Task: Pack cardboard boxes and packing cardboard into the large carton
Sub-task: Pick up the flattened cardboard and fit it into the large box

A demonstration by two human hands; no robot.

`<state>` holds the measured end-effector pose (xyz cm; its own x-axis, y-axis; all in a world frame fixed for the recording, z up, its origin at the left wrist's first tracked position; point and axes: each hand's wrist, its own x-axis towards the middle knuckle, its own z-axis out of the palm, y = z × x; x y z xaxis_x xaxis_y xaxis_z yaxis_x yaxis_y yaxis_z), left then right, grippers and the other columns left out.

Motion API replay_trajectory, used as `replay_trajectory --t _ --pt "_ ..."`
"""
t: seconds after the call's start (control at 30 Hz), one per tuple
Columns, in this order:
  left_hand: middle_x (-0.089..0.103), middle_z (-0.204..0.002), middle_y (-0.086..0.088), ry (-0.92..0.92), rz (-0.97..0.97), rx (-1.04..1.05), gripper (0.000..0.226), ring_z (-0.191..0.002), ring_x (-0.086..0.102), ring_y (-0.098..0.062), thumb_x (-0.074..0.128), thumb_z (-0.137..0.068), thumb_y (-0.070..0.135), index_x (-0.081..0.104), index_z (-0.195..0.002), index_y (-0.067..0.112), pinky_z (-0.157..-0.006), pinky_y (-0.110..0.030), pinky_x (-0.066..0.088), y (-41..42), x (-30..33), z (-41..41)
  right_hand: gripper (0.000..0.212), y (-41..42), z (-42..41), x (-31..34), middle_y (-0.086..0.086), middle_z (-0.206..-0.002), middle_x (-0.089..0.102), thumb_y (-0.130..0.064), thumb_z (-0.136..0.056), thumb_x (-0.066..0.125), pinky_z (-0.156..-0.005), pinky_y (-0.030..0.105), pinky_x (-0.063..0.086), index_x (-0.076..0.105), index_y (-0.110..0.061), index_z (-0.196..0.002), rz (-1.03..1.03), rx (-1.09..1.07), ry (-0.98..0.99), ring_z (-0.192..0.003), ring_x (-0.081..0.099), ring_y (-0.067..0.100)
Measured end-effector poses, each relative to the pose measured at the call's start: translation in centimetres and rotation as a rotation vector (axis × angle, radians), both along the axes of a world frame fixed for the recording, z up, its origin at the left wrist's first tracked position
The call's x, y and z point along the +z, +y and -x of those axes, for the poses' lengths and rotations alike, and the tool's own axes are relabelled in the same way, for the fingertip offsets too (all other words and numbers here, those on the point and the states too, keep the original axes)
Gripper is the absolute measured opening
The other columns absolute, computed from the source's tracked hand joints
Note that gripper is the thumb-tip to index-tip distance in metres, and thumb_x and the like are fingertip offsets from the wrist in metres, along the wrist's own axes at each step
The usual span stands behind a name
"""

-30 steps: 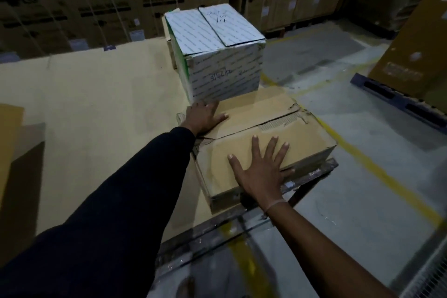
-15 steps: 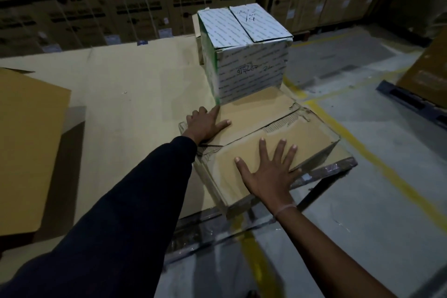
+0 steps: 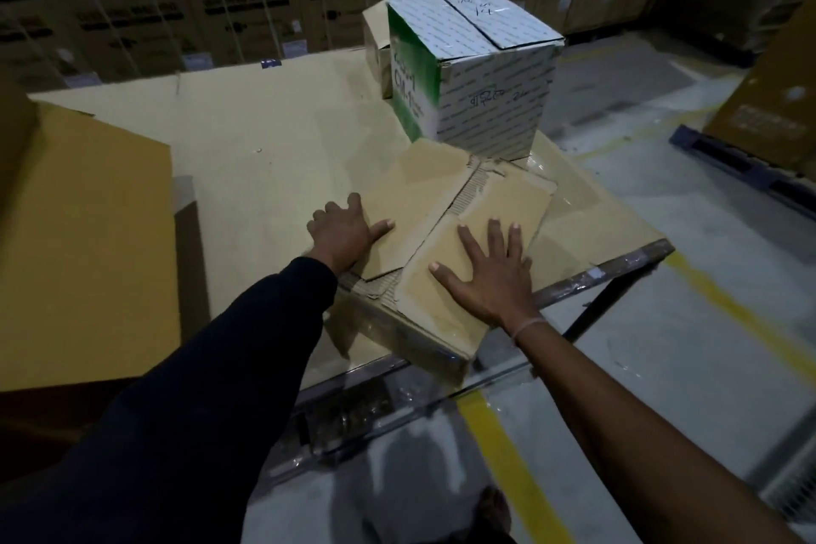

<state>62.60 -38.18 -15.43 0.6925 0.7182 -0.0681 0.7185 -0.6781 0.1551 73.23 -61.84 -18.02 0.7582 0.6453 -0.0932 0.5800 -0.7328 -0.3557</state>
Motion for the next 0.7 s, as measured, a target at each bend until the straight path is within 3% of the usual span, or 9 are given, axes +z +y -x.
replay_trajectory --t 0.1,0.17,0.23,0.33,0.4,0.47,0.53,0.6,0.7 --pt "0.062 -0.121 -0.022 0.112 -0.071 -0.032 0.086 -0.103 0.066 -0.038 0.033 -0.096 0.078 0.037 -0.145 0.008 -0.075 -0.04 0.049 0.2 0.9 3.6 0.1 1.2 0.2 0.0 -0.001 -0.175 -0.013 -0.099 -0.079 0.021 -0.126 0.062 0.0 0.006 -0.048 -0.164 0.02 0.064 -0.027 -0.157 -0.025 0.031" --pt "0.055 -0.129 -0.021 0.218 -0.104 -0.106 0.073 -0.101 0.066 -0.035 0.024 -0.102 0.066 0.032 -0.157 0.018 -0.064 -0.035 0.044 0.3 0.7 5.8 0.097 2.2 -0.1 0.3 0.001 -0.175 -0.009 -0.098 -0.081 0.02 -0.127 0.06 0.002 0.007 -0.049 -0.164 0.042 0.133 -0.057 -0.158 -0.02 0.033" --pt "0.048 -0.135 -0.023 0.254 -0.1 -0.106 0.069 -0.103 0.065 -0.035 0.021 -0.104 0.06 0.029 -0.162 0.023 -0.063 -0.035 0.041 0.3 0.5 8.1 0.092 3.6 -0.5 0.6 0.004 -0.176 -0.007 -0.095 -0.085 0.02 -0.127 0.057 0.002 0.006 -0.049 -0.164 0.07 0.201 -0.084 -0.159 -0.017 0.036" --pt "0.051 -0.136 -0.027 0.243 -0.032 0.006 0.079 -0.096 0.067 -0.037 0.031 -0.104 0.066 0.032 -0.157 0.008 -0.065 -0.037 0.048 -0.1 0.6 10.6 0.087 6.0 -0.4 0.9 0.006 -0.176 -0.006 -0.091 -0.089 0.021 -0.127 0.056 0.003 0.005 -0.05 -0.164 0.124 0.26 -0.101 -0.159 -0.015 0.038" --pt "0.043 -0.144 -0.036 0.16 0.009 0.008 0.067 -0.075 0.062 -0.033 0.029 -0.11 0.05 0.011 -0.166 0.018 -0.054 -0.038 0.045 0.3 -1.1 11.2 0.086 7.1 0.0 1.1 0.006 -0.175 -0.008 -0.09 -0.089 0.02 -0.127 0.058 0.007 0.003 -0.05 -0.164 0.156 0.262 -0.096 -0.159 -0.015 0.037" --pt "0.054 -0.135 -0.034 0.092 0.048 0.06 0.082 -0.06 0.051 -0.026 0.028 -0.106 0.059 -0.003 -0.166 0.013 -0.05 -0.034 0.037 0.7 -1.8 11.5 0.086 7.5 0.7 1.2 0.005 -0.175 -0.012 -0.089 -0.09 0.021 -0.123 0.064 0.014 0.002 -0.05 -0.164 0.157 0.202 -0.077 -0.159 -0.016 0.037" --pt "0.063 -0.124 -0.025 -0.011 0.105 0.123 0.108 -0.076 0.061 -0.03 0.028 -0.094 0.082 -0.008 -0.164 0.009 -0.061 -0.034 0.042 0.6 -1.9 12.0 0.092 7.3 1.9 1.1 0.007 -0.174 -0.016 -0.092 -0.087 0.024 -0.119 0.069 0.018 0.003 -0.046 -0.164 0.113 0.067 -0.024 -0.158 -0.013 0.043" --pt "0.052 -0.142 -0.025 -0.171 0.236 0.139 0.114 -0.112 0.062 -0.038 0.035 -0.087 0.089 -0.015 -0.164 0.02 -0.079 -0.04 0.047 0.5 -2.7 12.4 0.105 6.5 3.4 0.6 0.018 -0.173 -0.01 -0.098 -0.08 0.025 -0.117 0.069 0.025 0.003 -0.04 -0.165 0.056 -0.105 0.029 -0.155 0.003 0.052" --pt "0.041 -0.159 -0.02 -0.392 0.527 0.222 0.131 -0.135 0.053 -0.037 0.06 -0.078 0.085 -0.015 -0.163 0.02 -0.104 -0.041 0.048 0.2 -3.2 13.1 0.116 4.9 5.3 -0.1 0.027 -0.16 0.024 -0.104 -0.071 0.023 -0.107 0.06 0.04 0.005 -0.038 -0.165 0.016 -0.209 0.022 -0.136 0.041 0.052"
